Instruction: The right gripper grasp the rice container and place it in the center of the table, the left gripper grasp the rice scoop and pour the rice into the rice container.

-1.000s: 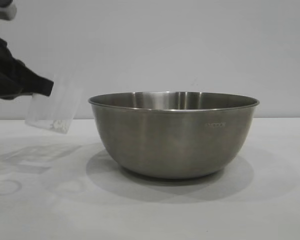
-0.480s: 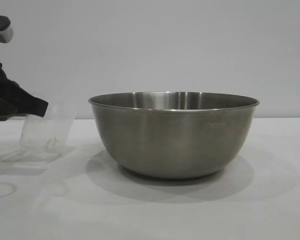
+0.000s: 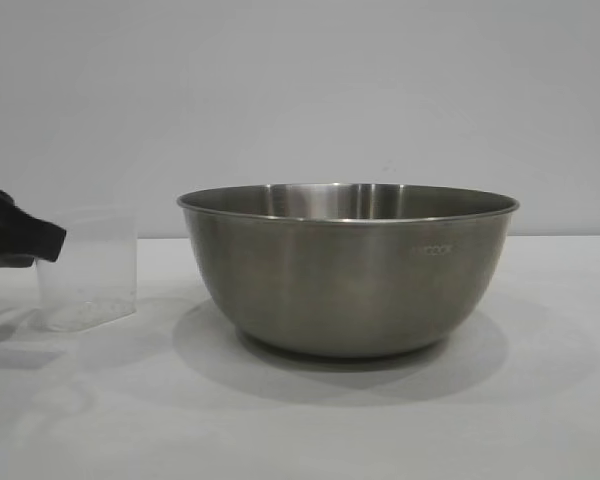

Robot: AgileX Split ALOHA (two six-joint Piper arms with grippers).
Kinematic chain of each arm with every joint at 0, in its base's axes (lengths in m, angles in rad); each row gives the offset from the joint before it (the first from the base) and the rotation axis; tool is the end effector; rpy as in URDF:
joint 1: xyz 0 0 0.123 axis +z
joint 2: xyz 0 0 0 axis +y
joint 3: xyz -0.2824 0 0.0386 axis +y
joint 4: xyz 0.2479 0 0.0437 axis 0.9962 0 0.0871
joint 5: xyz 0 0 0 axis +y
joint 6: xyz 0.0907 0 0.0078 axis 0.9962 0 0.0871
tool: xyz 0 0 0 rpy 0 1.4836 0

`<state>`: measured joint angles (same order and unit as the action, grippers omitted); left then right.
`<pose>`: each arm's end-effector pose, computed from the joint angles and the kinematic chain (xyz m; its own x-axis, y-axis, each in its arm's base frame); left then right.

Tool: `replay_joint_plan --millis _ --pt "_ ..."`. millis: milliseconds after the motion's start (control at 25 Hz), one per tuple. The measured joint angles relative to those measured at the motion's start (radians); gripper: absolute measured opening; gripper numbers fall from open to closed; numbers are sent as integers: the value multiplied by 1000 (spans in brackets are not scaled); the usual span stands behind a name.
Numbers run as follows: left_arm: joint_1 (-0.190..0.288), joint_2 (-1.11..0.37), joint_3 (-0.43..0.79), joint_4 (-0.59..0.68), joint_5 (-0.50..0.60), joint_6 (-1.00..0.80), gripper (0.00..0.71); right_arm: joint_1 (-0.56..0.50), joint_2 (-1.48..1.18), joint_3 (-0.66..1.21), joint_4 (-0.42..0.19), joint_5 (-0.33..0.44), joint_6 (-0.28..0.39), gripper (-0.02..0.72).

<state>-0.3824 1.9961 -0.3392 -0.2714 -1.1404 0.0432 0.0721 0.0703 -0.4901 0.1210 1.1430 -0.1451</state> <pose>0.2435 -0.0741 0.0756 -0.4086 0.0887 -0.9084 0.1285 0.9909 0.0390 0.0017 0.0102 0.2686 -0.5724 -0.1356 -0.8087 -0.2150 0.9765 -0.0115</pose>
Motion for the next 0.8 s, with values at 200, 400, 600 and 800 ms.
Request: replay_joint_plan --millis 200,400,600,800 --pt "0 -101 8 -64 2 14 109 0 0 0 0 0 0 312" --pt "0 -226 9 -165 -2 67 109 0 0 0 0 0 0 312" --pt "64 -253 15 -154 -4 -33 109 0 0 0 0 0 0 312" --pt "197 -253 15 -79 -4 -146 109 0 0 0 0 0 0 312"
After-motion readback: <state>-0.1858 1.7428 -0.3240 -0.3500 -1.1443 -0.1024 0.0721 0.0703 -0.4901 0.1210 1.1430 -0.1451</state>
